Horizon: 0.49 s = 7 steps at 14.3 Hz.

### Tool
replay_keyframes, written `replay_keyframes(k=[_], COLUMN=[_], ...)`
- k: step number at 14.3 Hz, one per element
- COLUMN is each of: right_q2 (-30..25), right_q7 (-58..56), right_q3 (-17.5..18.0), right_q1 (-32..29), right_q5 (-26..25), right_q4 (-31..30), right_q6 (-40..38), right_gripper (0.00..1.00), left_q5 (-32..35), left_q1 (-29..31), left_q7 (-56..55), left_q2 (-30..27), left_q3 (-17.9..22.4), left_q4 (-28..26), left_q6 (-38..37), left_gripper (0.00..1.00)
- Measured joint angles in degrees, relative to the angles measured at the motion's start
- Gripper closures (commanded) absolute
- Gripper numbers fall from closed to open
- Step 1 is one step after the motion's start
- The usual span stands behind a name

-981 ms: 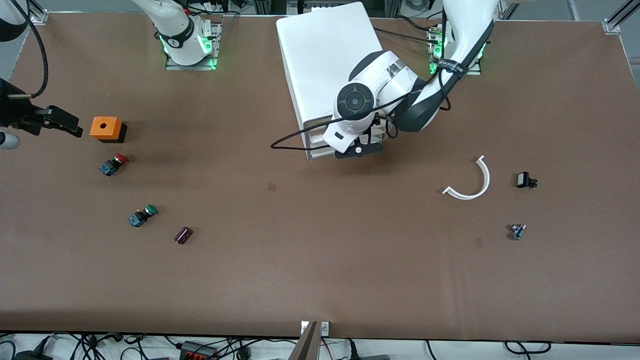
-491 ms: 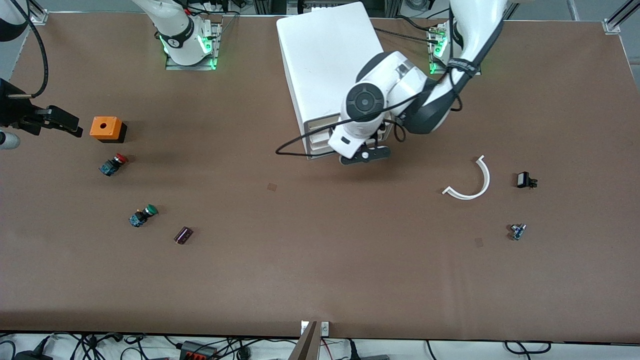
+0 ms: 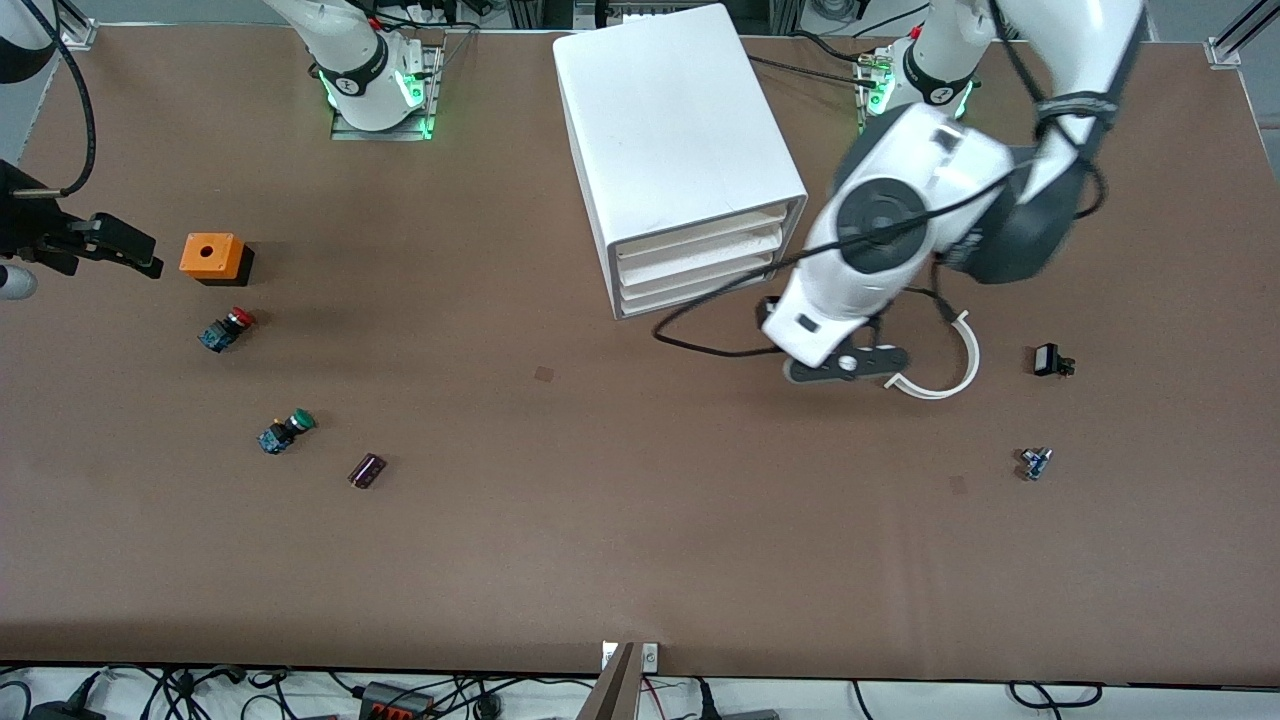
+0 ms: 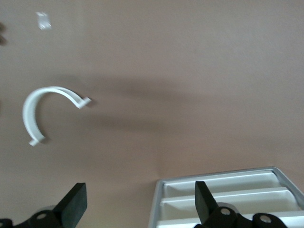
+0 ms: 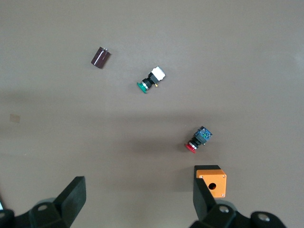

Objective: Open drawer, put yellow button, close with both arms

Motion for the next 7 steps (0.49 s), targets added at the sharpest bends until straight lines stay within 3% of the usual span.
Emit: replay_keyframes(k=[7], right_q2=[-0.04], right_q7=[-0.23], right_q3=[0.19], right_q1=[0.02], right_q5=[0.0], right_q4=[0.1], right_q6=[0.06], right_gripper=[0.0], left_q5=[0.02], left_q1=[9.84], left_q7=[20.69], left_q2=[-6.65], left_q3=[1.02], left_q4=[2.83], left_q6=[-5.4], left_gripper=[0.0])
